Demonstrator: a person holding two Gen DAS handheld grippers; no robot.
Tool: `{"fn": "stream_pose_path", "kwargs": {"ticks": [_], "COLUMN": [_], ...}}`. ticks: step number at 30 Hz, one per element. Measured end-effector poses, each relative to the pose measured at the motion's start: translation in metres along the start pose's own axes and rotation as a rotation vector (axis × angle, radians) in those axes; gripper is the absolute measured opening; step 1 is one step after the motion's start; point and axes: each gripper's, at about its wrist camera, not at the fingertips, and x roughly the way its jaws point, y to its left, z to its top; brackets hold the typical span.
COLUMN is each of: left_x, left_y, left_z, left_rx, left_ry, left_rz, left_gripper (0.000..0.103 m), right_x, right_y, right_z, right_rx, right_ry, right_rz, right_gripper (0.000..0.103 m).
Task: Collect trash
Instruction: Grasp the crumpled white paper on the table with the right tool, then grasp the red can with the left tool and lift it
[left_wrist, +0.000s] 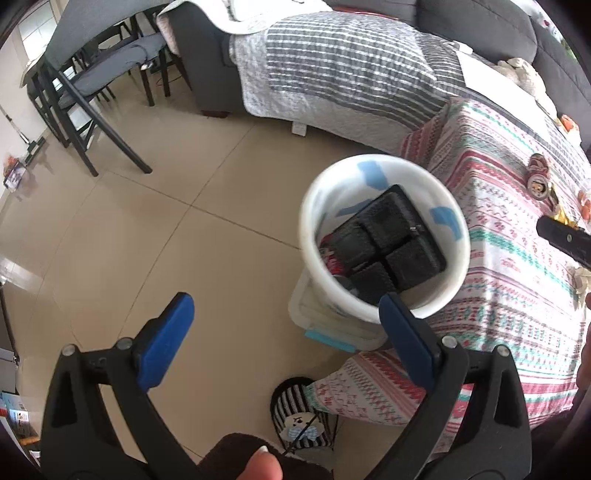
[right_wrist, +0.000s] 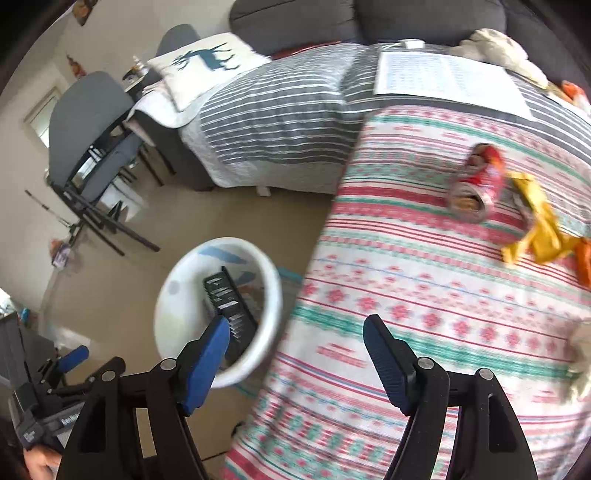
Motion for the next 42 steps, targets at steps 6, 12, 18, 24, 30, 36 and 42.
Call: {"fn": "stream_pose_path", "kwargs": {"ticks": [6, 12, 18, 24, 30, 36, 42], "left_x": [-0.008, -0.014, -0.018, -0.019, -0.017, -0.017, -0.018], "left_y": [-0.034, -0.076, -0.114, -0.145, -0.167, -0.187, -0.216], "left_z": [0.007, 0.015, 0.02, 0.022, 0.025, 0.028, 0.03], "left_rx": [0.048, 0.109, 0.165, 0.209, 0.227, 0.221, 0.25], "left_ry": [-0.014, -0.023, -0.021, -0.015, -0.004, -0.001, -0.031], "left_rz": [-0.038, -0.076, -0.099, -0.108, -0.122, -0.151, -0.172], "left_gripper": [0.1, 0.1, 0.1, 0.1, 0.101, 0.102, 0.102], "right_x": [-0.033, -0.064, -0.085, -0.087, -0.067, -0.057, -0.074], "right_y": [-0.046, -0.109, -0.17, -0.214, -0.234, -0.239, -0.26], "right_z": [-0.002, -0.006, -0.01, -0.014, -0.016, -0.021, -0.023], "right_rx": [0.016, 0.089, 0.186, 0.244, 0.244, 0.181, 0.219], "right_ry": [-0.018, -0.016, 0.01, 0.058, 0.128, 0.165, 0.147], "right_rz": [-0.103, -0.204, -0.287, -0.35, -0.415, -0.49, -0.458], "right_gripper": [0.082, 0.082, 0.082, 0.082, 0.082, 0.075, 0.035]}}
